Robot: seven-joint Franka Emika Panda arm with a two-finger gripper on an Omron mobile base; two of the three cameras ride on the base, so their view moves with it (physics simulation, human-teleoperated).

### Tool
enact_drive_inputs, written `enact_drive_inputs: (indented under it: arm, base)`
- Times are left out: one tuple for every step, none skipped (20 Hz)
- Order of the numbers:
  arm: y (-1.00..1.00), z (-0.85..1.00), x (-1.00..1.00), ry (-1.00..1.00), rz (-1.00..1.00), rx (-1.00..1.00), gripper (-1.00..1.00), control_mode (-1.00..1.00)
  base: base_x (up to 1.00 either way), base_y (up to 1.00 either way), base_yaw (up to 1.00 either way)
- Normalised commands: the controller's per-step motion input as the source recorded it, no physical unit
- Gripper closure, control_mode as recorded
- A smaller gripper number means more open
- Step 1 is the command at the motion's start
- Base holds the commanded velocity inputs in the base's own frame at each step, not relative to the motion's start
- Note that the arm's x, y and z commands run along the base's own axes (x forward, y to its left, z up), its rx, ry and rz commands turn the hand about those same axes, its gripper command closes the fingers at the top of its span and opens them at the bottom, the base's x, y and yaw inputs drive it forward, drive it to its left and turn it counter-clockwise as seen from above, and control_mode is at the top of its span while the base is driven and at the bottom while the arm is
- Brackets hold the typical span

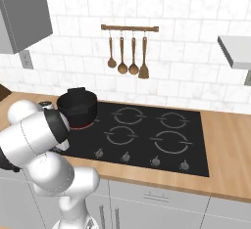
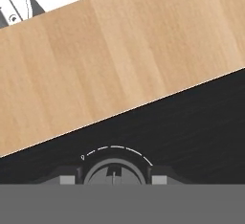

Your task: Turn off the front left burner of the stove.

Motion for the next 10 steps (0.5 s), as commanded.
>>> enact_drive_inputs:
  arm:
    - [0.0, 0.0, 0.0, 0.0, 0.0, 0.0, 1.0, -1.0]
    - [0.0, 0.0, -0.01, 0.0, -0.02, 0.0, 1.0, -1.0]
    - [0.0, -0.03, -0.03, 0.0, -0.03, 0.0, 1.0, -1.0]
    - [0.0, -0.05, -0.07, 0.0, -0.04, 0.0, 1.0, -1.0]
    - [0.0, -0.06, -0.1, 0.0, -0.04, 0.0, 1.0, -1.0]
    - [0.0, -0.11, -0.11, 0.0, -0.05, 0.0, 1.0, -1.0]
    - [0.0, -0.12, -0.12, 0.0, -0.05, 0.0, 1.0, -1.0]
    - [0.0, -0.13, -0.14, 0.0, -0.07, 0.0, 1.0, -1.0]
    - [0.0, -0.12, -0.14, 0.0, -0.07, 0.0, 1.0, -1.0]
    - [0.0, -0.13, -0.16, 0.0, -0.09, 0.0, 1.0, -1.0]
  base:
    - [0.0, 0.0, 0.0]
    - [0.0, 0.0, 0.0]
    - [0.0, 0.0, 0.0]
    - [0.0, 0.0, 0.0]
    - [0.0, 0.0, 0.0]
    - [0.0, 0.0, 0.0]
    - [0.0, 0.0, 0.0]
    - [0.0, 0.0, 0.0]
    - [0.0, 0.0, 0.0]
    - [0.0, 0.0, 0.0]
